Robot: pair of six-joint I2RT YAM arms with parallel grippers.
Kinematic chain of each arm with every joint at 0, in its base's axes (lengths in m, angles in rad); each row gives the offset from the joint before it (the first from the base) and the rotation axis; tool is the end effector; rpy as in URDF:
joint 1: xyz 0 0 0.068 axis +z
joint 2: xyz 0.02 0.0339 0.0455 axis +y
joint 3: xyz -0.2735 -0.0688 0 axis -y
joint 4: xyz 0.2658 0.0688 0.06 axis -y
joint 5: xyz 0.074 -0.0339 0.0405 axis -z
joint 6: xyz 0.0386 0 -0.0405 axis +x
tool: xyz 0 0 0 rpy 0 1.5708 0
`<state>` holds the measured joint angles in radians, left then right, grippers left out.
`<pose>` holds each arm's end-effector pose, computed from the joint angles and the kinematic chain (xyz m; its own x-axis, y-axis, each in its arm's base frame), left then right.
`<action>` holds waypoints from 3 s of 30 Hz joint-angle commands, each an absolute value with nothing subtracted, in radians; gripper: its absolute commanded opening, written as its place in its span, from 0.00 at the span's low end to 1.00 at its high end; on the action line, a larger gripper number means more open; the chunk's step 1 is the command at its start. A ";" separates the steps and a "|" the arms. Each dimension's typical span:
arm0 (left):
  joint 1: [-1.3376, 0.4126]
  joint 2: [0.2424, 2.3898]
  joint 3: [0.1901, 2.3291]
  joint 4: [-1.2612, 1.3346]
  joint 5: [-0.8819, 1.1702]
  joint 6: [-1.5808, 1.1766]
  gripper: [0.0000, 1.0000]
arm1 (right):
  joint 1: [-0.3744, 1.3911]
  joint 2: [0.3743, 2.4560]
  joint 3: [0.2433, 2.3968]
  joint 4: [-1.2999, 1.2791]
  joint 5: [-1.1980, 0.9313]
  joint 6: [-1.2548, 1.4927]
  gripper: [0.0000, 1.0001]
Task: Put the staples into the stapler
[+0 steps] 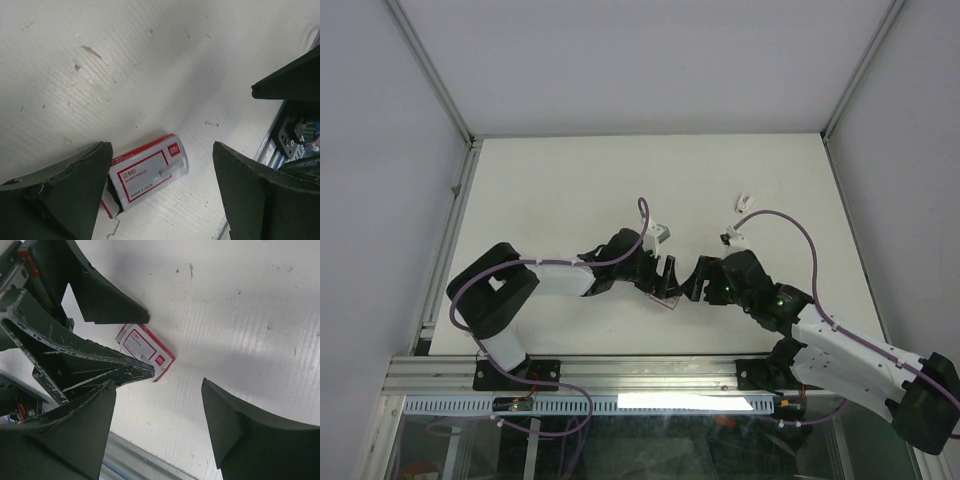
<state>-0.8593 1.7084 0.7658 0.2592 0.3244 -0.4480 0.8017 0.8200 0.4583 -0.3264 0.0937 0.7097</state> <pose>0.2179 -0.2716 0.1348 -0.7525 0.2440 -0.6117 0.6139 0.5963 -0.5173 0.1348 0.1341 0.2041 -0.7684 0.1389 -0.6247 -0.2167 0.8620 0.4583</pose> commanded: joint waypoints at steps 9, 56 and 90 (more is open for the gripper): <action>-0.967 1.506 0.671 0.131 0.257 -0.439 0.85 | 0.793 0.776 0.426 -0.276 0.110 0.743 0.72; -1.039 1.419 0.458 0.228 -0.076 -1.078 0.28 | 0.790 1.054 0.400 0.043 -0.003 0.655 0.60; -1.054 1.508 0.579 0.020 -0.210 -0.978 0.00 | 0.773 1.038 0.336 0.050 -0.066 0.713 0.37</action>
